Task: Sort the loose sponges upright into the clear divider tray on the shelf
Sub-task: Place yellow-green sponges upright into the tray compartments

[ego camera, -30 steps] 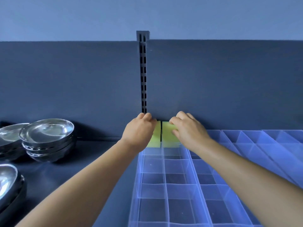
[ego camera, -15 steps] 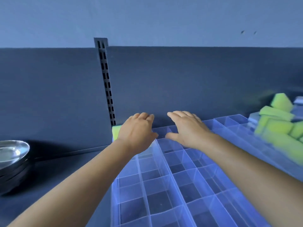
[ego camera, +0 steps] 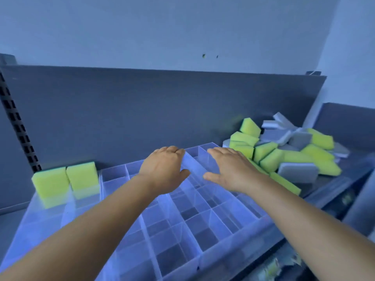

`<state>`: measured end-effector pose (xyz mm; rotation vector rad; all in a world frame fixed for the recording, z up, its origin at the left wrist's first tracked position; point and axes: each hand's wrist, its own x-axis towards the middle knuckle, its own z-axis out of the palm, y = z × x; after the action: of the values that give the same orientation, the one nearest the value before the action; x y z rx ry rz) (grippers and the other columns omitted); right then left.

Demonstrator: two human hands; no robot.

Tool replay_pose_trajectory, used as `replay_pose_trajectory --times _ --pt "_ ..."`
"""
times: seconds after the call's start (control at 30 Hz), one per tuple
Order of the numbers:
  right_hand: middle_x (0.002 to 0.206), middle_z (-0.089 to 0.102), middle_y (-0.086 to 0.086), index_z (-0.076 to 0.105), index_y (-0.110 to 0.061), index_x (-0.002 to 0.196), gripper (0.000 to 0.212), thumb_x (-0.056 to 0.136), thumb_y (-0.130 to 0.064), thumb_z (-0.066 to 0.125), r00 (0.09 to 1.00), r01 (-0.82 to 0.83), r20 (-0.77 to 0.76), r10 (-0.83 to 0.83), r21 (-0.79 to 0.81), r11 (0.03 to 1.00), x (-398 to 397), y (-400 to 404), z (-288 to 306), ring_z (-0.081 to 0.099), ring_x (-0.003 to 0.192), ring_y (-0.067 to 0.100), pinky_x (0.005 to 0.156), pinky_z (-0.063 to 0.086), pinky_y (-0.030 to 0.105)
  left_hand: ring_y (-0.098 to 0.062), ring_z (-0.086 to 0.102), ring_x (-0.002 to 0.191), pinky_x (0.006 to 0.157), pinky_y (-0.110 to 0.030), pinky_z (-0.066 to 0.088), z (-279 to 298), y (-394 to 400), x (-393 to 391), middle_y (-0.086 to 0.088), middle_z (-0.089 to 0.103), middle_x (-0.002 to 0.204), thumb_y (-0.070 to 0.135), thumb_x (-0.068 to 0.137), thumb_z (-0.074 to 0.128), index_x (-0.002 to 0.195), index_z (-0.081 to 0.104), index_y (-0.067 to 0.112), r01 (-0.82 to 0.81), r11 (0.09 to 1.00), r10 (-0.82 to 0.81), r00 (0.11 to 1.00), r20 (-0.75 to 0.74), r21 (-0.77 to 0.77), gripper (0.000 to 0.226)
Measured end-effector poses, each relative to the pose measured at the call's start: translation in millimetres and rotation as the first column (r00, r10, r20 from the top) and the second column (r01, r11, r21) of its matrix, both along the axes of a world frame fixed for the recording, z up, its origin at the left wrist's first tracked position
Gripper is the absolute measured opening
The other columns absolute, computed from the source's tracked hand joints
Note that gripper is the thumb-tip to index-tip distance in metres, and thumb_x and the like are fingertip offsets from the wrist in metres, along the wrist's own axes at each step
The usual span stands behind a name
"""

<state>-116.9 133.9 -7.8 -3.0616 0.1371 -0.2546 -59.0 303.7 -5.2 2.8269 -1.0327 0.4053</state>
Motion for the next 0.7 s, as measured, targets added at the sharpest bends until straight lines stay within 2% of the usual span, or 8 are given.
replay_pose_trajectory --times 0.27,0.4,0.7 --pt "0.155 0.025 -0.002 0.021 -0.02 0.149 0.071 0.091 -0.049 0.049 0.999 0.053 -0.003 -0.053 -0.013 0.999 -39 -106 2 0.024 0.142 0.019 0.116 0.021 0.033 -0.022 0.036 0.137 0.109 -0.034 0.032 -1 -104 -34 0.001 0.039 0.149 0.043 0.095 0.047 0.147 0.03 0.018 0.013 1.0 -0.014 0.999 -0.032 -0.027 0.06" --pt "0.156 0.023 -0.001 0.02 -0.02 0.149 0.067 0.093 -0.044 0.048 0.998 0.059 -0.014 -0.059 -0.005 0.998 -51 -150 3 0.022 0.143 0.021 0.116 0.021 0.035 -0.023 0.039 0.135 0.105 -0.035 0.036 -2 -144 -42 -0.001 0.043 0.145 0.043 0.095 0.047 0.146 0.031 0.018 -0.001 0.999 0.0 0.999 -0.045 -0.034 0.059" --pt "0.156 0.024 -0.003 0.022 -0.023 0.149 0.061 0.096 -0.036 0.048 0.998 0.063 0.019 -0.064 0.06 0.996 -35 -211 3 0.021 0.143 0.019 0.115 0.019 0.033 -0.024 0.039 0.135 0.102 -0.037 0.039 -6 -208 -19 -0.002 0.041 0.147 0.041 0.096 0.046 0.147 0.03 0.019 -0.017 0.999 0.019 0.998 -0.062 0.037 0.057"
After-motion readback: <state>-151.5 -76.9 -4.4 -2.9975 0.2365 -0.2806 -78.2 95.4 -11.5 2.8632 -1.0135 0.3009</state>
